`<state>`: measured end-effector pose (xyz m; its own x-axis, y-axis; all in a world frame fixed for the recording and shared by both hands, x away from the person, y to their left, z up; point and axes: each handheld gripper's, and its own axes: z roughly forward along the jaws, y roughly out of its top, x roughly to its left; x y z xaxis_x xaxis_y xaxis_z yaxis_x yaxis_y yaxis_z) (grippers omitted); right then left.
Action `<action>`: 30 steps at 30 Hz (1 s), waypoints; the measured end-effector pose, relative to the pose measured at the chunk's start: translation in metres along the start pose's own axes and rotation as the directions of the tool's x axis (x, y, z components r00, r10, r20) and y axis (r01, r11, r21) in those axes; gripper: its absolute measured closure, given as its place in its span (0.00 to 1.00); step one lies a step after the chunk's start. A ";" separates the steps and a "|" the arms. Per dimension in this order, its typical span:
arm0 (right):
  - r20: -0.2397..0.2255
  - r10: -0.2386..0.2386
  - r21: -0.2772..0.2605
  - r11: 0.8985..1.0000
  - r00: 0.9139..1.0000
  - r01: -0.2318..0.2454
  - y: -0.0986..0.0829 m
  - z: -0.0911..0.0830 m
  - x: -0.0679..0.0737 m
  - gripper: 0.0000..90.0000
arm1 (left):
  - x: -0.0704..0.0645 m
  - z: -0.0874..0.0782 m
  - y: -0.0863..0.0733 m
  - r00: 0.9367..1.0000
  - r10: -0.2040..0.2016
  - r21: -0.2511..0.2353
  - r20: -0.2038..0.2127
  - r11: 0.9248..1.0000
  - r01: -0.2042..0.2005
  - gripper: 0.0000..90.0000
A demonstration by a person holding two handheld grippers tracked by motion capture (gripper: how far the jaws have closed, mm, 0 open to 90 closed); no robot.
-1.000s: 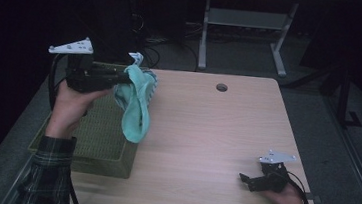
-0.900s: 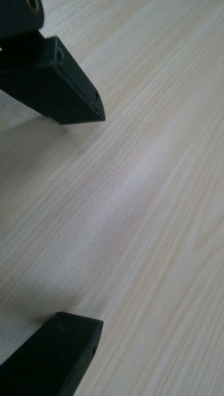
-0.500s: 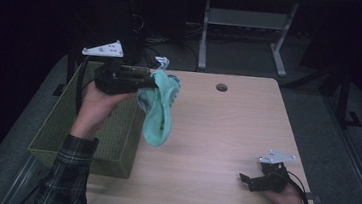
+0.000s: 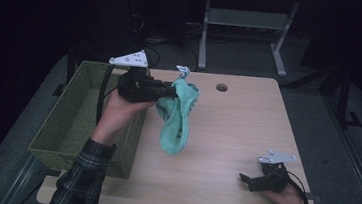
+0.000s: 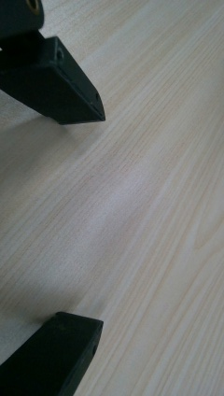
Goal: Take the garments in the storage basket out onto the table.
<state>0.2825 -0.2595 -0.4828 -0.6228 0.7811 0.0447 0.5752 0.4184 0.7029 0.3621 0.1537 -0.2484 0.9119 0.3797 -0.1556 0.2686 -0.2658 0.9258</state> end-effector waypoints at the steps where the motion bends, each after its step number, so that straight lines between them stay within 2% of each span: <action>1: 0.000 0.000 0.000 1.000 1.000 0.000 0.000 0.000 0.000 0.02 | -0.001 0.003 0.000 1.000 0.000 0.002 0.006 1.000 0.000 0.86; 3: 0.000 0.000 0.000 1.000 1.000 0.000 0.000 0.000 0.000 0.02 | -0.004 0.011 -0.003 1.000 -0.001 0.003 0.025 1.000 0.001 0.86; 11: 0.000 0.000 -0.001 1.000 1.000 0.000 0.000 0.000 0.000 0.02 | -0.010 0.034 -0.009 0.998 0.001 0.019 0.060 1.000 -0.002 0.86; 13: 0.000 -0.001 -0.001 1.000 1.000 0.001 0.000 0.000 0.000 0.02 | -0.013 0.046 -0.013 0.997 0.003 0.032 0.081 0.999 -0.005 0.86; 15: 0.000 -0.001 -0.001 1.000 1.000 0.001 0.000 0.000 0.000 0.02 | -0.013 0.050 -0.015 0.996 -0.001 0.035 0.088 0.999 -0.003 0.86; 19: 0.000 0.000 0.000 1.000 1.000 0.000 0.000 0.000 0.000 0.02 | -0.016 0.071 -0.024 0.994 -0.001 0.072 0.111 0.997 -0.007 0.86; 30: 0.000 0.002 -0.003 1.000 1.000 -0.002 0.000 0.000 0.000 0.02 | -0.021 0.103 -0.038 0.992 0.020 0.121 0.127 0.992 -0.035 0.86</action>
<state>0.2824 -0.2593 -0.4830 -0.6217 0.7819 0.0458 0.5748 0.4157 0.7049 0.3649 0.0646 -0.3161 0.9490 0.2590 -0.1796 0.2719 -0.3847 0.8821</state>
